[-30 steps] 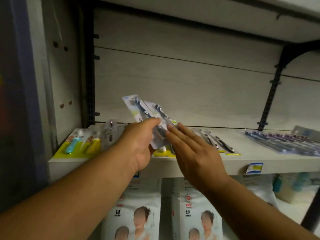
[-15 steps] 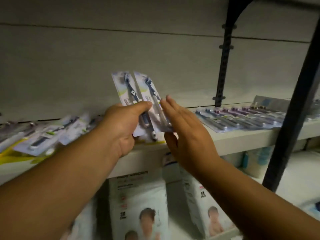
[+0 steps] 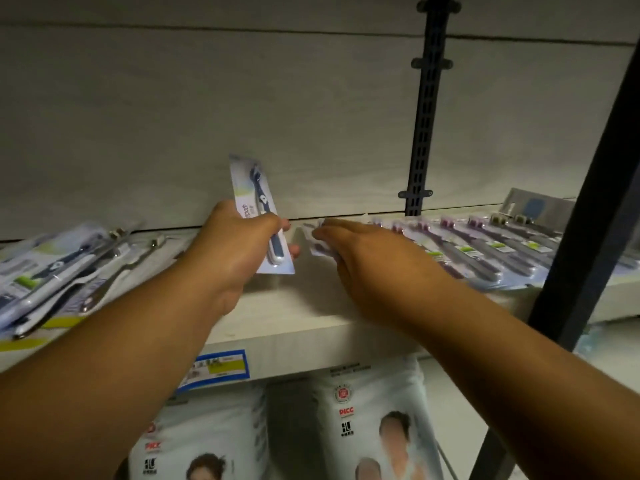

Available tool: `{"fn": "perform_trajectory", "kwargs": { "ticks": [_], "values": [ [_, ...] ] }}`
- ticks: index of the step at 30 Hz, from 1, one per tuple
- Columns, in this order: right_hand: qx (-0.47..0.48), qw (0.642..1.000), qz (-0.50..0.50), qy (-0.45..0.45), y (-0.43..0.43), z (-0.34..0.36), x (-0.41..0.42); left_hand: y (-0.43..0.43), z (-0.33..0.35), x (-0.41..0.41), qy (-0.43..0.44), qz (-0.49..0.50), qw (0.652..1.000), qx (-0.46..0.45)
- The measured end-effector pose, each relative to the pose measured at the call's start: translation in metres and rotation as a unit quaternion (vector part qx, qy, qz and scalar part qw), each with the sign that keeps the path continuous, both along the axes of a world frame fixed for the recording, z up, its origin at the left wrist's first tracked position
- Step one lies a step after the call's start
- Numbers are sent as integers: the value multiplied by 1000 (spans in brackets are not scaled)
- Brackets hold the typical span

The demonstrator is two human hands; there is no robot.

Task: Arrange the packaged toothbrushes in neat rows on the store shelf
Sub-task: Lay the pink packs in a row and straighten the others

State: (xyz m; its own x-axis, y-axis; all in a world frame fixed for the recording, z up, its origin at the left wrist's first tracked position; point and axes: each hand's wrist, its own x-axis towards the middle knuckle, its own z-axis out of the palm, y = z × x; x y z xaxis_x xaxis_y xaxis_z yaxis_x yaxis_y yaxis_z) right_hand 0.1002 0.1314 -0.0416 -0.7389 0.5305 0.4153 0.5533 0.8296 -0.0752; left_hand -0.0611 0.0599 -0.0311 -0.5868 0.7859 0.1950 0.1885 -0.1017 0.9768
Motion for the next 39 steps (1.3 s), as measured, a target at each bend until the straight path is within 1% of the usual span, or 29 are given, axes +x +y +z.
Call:
{"fn": "perform_trajectory", "kwargs": {
  "ticks": [3, 5, 6, 7, 9, 11, 15, 17, 20, 22, 30, 39],
  "values": [
    [25, 999, 13, -24, 7, -2, -3, -1, -10, 0, 98, -20, 995, -25],
    [22, 997, 22, -72, 11, 1, -2, -7, -15, 4, 189, -45, 979, -53],
    [11, 994, 29, -101, 12, 2, -1, -9, -17, 4, 237, -37, 968, -75],
    [-2, 992, 36, -123, 13, 2, 0, -10, -18, 3, 261, -26, 961, -90],
    [-21, 988, 44, -147, 13, 4, 2, -12, -18, 1, 267, -15, 957, -115],
    [-38, 987, 48, -149, 12, 5, 5, -14, -15, 0, 272, -13, 951, -148],
    [-41, 994, 54, -87, 17, 11, 13, -13, -11, 5, 295, -38, 937, -183],
    [-45, 994, 39, -96, 21, 14, 14, -11, -11, 7, 327, -39, 921, -208],
    [-71, 990, 25, -121, 29, 10, 10, -11, -12, 7, 392, -42, 880, -266],
    [-87, 989, 30, -115, 31, 6, 10, -11, -14, 6, 404, -46, 866, -290],
    [-79, 991, 11, -107, 27, 9, 3, -11, -15, 5, 428, -43, 849, -307],
    [-69, 992, 12, -109, 25, 7, 16, -13, -15, 6, 478, -65, 805, -344]
  ]
}}
